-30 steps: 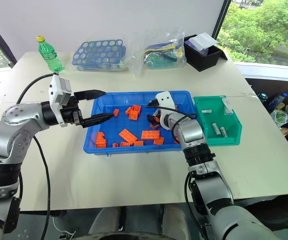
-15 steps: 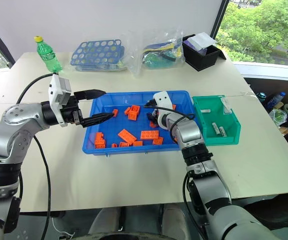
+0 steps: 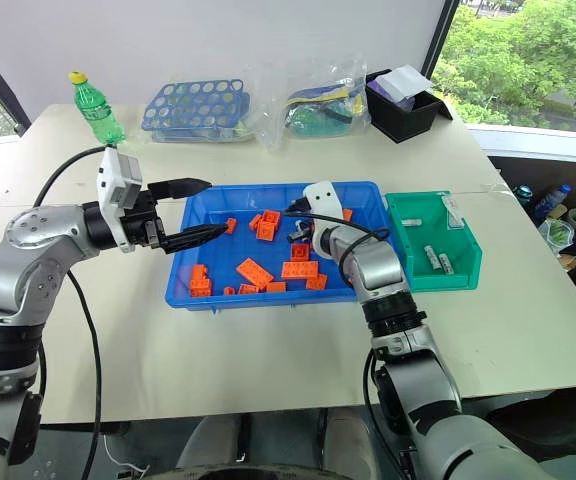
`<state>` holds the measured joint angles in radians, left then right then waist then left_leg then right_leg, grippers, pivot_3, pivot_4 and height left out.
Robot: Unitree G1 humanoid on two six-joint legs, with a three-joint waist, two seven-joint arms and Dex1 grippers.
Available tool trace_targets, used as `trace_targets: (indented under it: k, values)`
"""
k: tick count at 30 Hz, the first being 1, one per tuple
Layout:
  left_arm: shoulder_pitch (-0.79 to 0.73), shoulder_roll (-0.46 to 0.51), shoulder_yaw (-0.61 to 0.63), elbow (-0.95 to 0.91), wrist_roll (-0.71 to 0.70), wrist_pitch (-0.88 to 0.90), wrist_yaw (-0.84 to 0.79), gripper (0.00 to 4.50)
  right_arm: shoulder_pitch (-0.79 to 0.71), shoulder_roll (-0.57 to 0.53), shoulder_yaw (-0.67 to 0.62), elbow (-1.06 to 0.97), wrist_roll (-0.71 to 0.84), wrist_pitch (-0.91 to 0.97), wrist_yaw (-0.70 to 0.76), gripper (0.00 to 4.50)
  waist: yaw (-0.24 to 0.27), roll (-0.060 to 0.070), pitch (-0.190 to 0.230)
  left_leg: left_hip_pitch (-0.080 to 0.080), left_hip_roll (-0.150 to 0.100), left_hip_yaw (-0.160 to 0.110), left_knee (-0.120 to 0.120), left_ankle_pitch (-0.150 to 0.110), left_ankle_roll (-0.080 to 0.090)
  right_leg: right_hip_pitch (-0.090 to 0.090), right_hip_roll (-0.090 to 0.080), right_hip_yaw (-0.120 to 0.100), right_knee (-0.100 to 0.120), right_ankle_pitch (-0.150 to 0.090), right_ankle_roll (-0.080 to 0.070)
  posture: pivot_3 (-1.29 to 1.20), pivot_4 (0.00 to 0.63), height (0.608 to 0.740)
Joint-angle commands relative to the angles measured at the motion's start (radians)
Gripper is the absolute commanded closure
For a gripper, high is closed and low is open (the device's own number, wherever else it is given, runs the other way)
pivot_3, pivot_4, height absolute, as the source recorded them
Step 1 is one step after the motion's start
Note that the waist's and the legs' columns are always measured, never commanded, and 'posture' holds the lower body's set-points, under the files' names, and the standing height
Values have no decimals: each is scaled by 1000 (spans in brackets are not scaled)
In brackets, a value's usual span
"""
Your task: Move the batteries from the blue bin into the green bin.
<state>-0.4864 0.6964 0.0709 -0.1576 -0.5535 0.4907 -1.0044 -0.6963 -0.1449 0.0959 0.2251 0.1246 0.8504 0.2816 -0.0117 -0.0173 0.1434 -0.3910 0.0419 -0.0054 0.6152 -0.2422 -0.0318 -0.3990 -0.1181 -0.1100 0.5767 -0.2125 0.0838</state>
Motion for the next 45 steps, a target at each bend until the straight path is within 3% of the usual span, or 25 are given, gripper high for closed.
trace_targets:
  k: [1,5,18,21,25,33,36,39,45]
  values:
    - [-30,-1,7,-10,0,-21,-10,0,-2,-6,-3,-46,-3,10,-1,3701,0,0,0,0,0,0,0,0,0,0,0,0,0,0,0,0,150,723]
    - [-32,-2,5,-7,2,-25,-14,0,-5,-2,19,-50,-15,24,-2,1676,-1,0,0,0,0,0,0,0,0,-1,0,0,0,0,0,0,150,723]
    - [-28,-3,7,-14,3,-24,-11,0,30,19,61,-35,-19,25,23,1676,-2,0,0,0,0,0,0,0,0,-1,0,0,0,0,0,0,150,723]
    - [-29,-3,5,-15,4,-24,-11,0,35,24,74,-29,-23,7,32,2466,-2,0,0,0,0,0,0,0,0,-1,0,0,0,0,0,0,150,723]
    - [-34,-2,4,-11,5,-23,-12,0,30,24,68,-41,-21,2,32,4379,-1,0,0,0,0,0,0,0,0,-2,0,0,0,0,0,0,150,723]
    - [-23,1,-6,-20,-4,-17,-35,0,5,-89,-139,-315,45,144,9,4407,5,0,0,-2,0,0,0,0,0,-4,0,0,0,0,0,0,150,723]
    - [-30,-7,-17,-8,-6,-15,-48,0,36,-256,-308,-494,82,285,34,4407,18,1,0,-2,0,1,0,0,0,-4,-1,0,-1,0,0,0,150,723]
    - [-42,-21,-30,6,-4,-17,-58,0,109,-377,-390,-579,100,367,58,4407,28,0,0,-2,0,1,0,0,0,-5,-1,0,-5,-1,1,0,150,723]
    - [-73,-49,-56,37,8,-35,-82,0,254,-410,-482,-661,135,446,60,4407,15,1,0,-2,3,6,-2,0,0,0,0,-1,-13,-2,2,0,150,723]
